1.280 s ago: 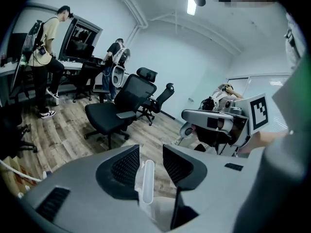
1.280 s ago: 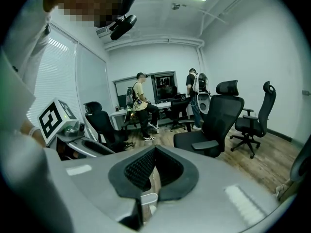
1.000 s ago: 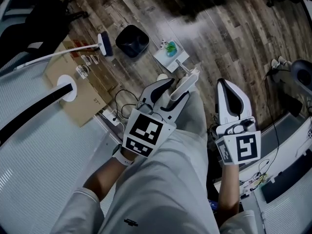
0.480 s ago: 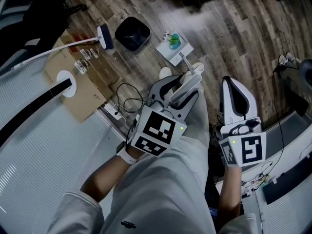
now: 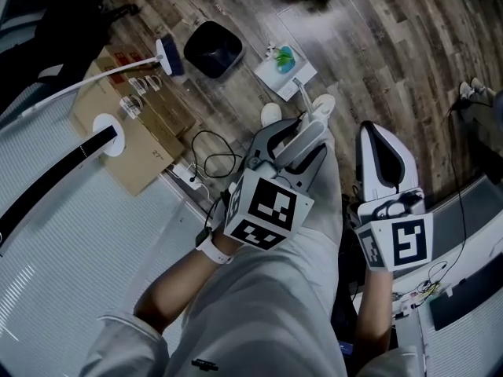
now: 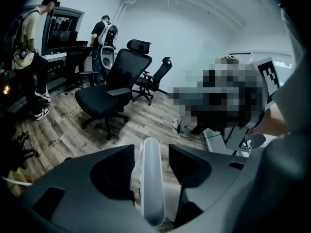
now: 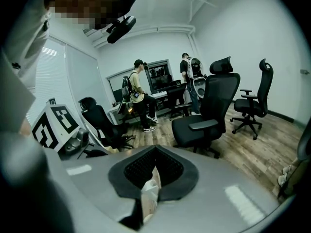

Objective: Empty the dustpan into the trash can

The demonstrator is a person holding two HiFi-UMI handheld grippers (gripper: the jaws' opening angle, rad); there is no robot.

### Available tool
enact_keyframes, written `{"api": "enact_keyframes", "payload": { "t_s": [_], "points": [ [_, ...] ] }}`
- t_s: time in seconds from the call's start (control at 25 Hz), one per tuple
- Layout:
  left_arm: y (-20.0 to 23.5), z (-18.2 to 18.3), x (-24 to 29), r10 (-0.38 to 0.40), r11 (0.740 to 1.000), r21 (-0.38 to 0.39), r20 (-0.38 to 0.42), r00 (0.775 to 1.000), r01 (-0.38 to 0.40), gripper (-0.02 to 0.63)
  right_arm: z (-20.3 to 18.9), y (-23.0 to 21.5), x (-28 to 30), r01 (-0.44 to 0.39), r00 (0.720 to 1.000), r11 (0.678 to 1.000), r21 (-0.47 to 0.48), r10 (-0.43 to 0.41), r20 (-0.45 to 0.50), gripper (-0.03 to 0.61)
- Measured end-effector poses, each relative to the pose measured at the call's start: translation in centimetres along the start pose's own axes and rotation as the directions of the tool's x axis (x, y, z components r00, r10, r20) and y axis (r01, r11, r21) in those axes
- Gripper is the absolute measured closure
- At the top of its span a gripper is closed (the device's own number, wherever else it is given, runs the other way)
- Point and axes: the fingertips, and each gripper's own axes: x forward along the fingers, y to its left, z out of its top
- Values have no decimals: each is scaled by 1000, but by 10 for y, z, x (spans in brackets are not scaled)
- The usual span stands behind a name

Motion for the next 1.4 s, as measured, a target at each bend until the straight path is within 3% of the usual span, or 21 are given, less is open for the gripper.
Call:
{"api": "enact_keyframes", "payload": {
  "t_s": [0.6,1.0,1.4],
  "points": [
    [7,-8,35,35,999,-3,-61,998,-35,402,-20,-18,8,-4,1000,998,57,5,-16,568],
    [14,-19,42,65,998,4,-81,995,-65,406,-30,-9,12,-61,998,994,85,62,-3,568],
    [7,-17,44,35,998,48,-97,995,-30,474,-42,-17,13,-91,995,995,51,93,-46,568]
  ]
}}
